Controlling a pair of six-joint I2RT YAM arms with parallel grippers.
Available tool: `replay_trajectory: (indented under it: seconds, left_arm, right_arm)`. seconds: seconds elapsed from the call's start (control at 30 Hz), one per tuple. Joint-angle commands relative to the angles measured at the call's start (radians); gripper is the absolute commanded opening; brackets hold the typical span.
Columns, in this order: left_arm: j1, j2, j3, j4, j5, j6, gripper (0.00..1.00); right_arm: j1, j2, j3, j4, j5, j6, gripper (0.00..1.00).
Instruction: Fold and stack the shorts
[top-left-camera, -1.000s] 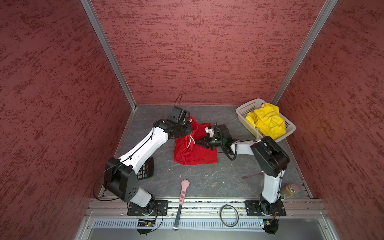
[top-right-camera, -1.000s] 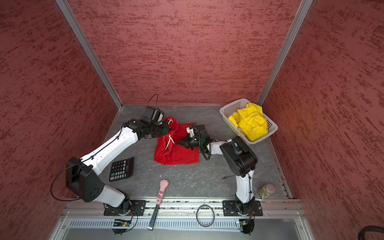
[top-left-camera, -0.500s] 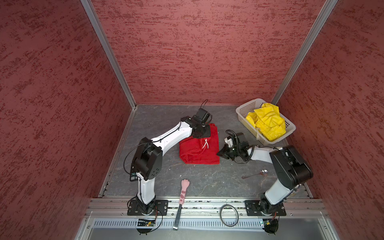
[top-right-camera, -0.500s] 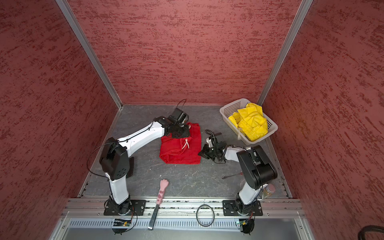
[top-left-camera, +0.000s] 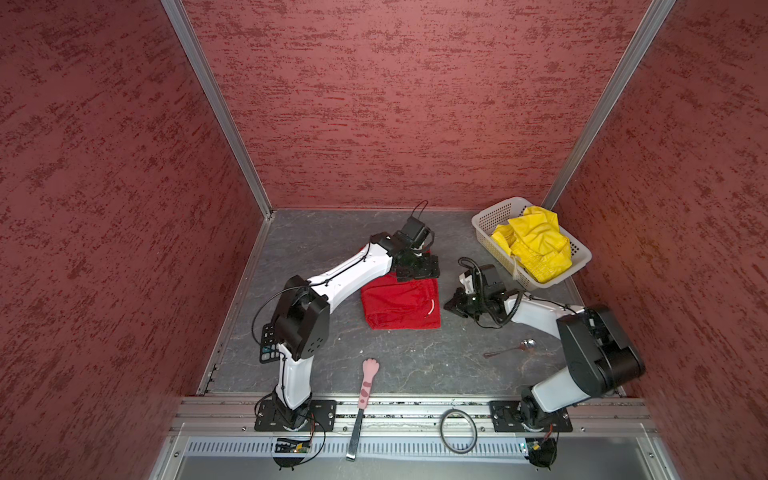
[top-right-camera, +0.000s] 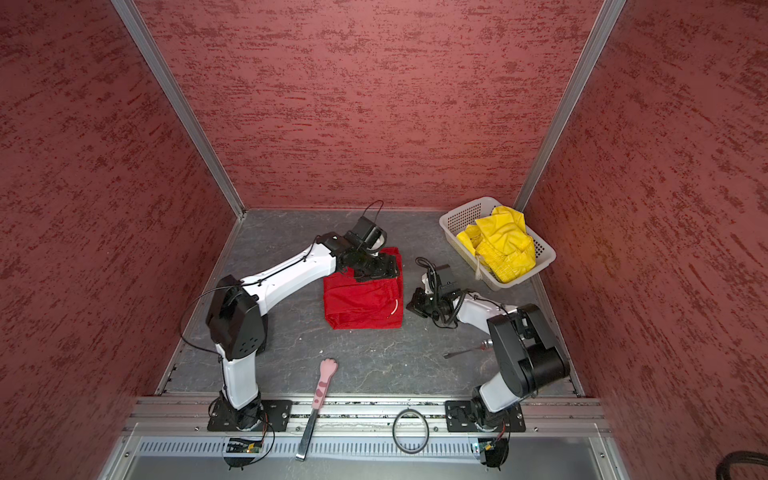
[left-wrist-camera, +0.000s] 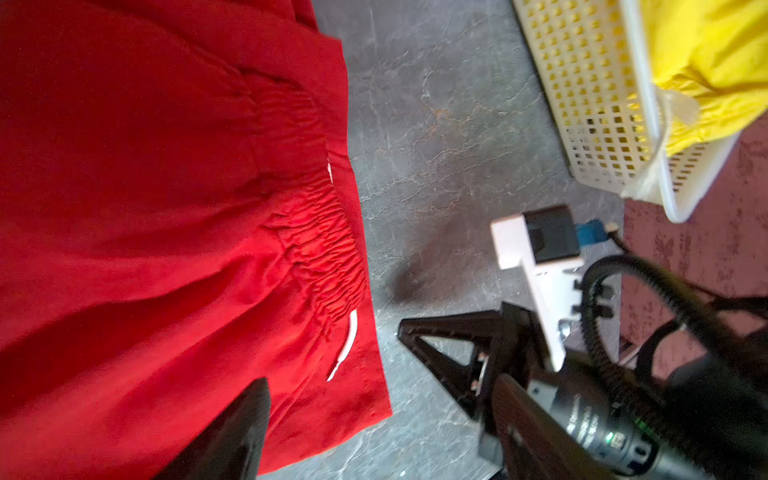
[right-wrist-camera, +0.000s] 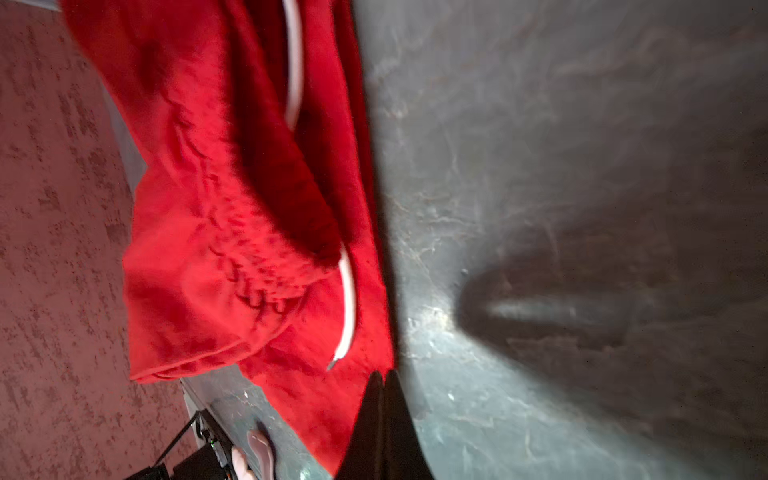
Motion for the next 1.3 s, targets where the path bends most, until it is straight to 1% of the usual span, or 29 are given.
replay_trajectory:
  seconds: [0.0,0.03,0.1,0.17,0.23,0.33,0.4,0.47,0.6,0.73,0.8,0.87,1.0,1.03,1.1,1.13,1.17,1.23,1.27]
  left_arm:
    - [0.053,-0.135,-0.089,0.012,-0.021,0.012,0.68]
    - [0.065,-0.16,-0.13,0.018,-0.025,0.012,0.65]
    - [0.082,-0.204,-0.208,0.023,-0.043,0.006,0.53]
    - [0.081,-0.233,-0.283,0.035,-0.05,-0.004,0.45]
    - [0.077,-0.259,-0.36,0.061,-0.043,-0.023,0.42]
    - [0.074,-0.297,-0.482,0.111,-0.032,-0.06,0.39]
    - [0.075,-0.315,-0.556,0.142,-0.03,-0.079,0.38]
    - [0.077,-0.321,-0.621,0.177,-0.024,-0.093,0.38]
    - [0.079,-0.303,-0.702,0.217,-0.007,-0.103,0.38]
    - [0.082,-0.284,-0.787,0.245,-0.019,-0.123,0.37]
    - [0.086,-0.28,-0.831,0.272,-0.021,-0.138,0.36]
    - [0.092,-0.274,-0.849,0.292,-0.009,-0.147,0.36]
    - [0.098,-0.291,-0.772,0.242,-0.014,-0.122,0.36]
    - [0.104,-0.305,-0.732,0.219,-0.013,-0.111,0.37]
    - [0.116,-0.353,-0.654,0.177,-0.016,-0.089,0.42]
    - [0.124,-0.382,-0.613,0.163,-0.022,-0.074,0.46]
    - [0.133,-0.408,-0.583,0.155,-0.029,-0.063,0.51]
    - [0.173,-0.454,-0.534,0.156,-0.041,-0.038,0.7]
    - [0.197,-0.467,-0.522,0.161,-0.041,-0.025,0.79]
  right_arm:
    - [0.0,-0.045,0.115,-0.067,0.05,-0.045,0.0]
    - [0.006,-0.028,0.148,-0.066,0.041,-0.043,0.0]
    - [0.029,0.026,0.217,-0.057,0.023,-0.041,0.0]
    - [0.063,0.095,0.295,-0.037,-0.001,-0.028,0.0]
    - [0.091,0.165,0.359,-0.007,-0.028,-0.004,0.0]
    - [0.105,0.274,0.418,0.08,-0.07,0.062,0.0]
    - [0.105,0.338,0.443,0.126,-0.066,0.098,0.0]
    - [0.106,0.395,0.458,0.161,-0.022,0.117,0.0]
    - [0.102,0.501,0.495,0.098,0.081,0.129,0.0]
    - [0.089,0.531,0.447,0.114,0.151,0.15,0.0]
    - [0.086,0.542,0.445,0.114,0.143,0.145,0.0]
    - [0.086,0.546,0.447,0.137,0.104,0.138,0.0]
    - [0.087,0.511,0.46,0.175,0.035,0.102,0.0]
    - [0.087,0.49,0.467,0.177,0.023,0.084,0.0]
    - [0.088,0.437,0.476,0.167,0.017,0.045,0.0]
    - [0.087,0.404,0.481,0.154,0.021,0.024,0.0]
    - [0.088,0.376,0.483,0.144,0.027,0.007,0.0]
    - [0.087,0.312,0.48,0.129,0.041,-0.027,0.01]
    - [0.087,0.287,0.476,0.128,0.047,-0.04,0.03]
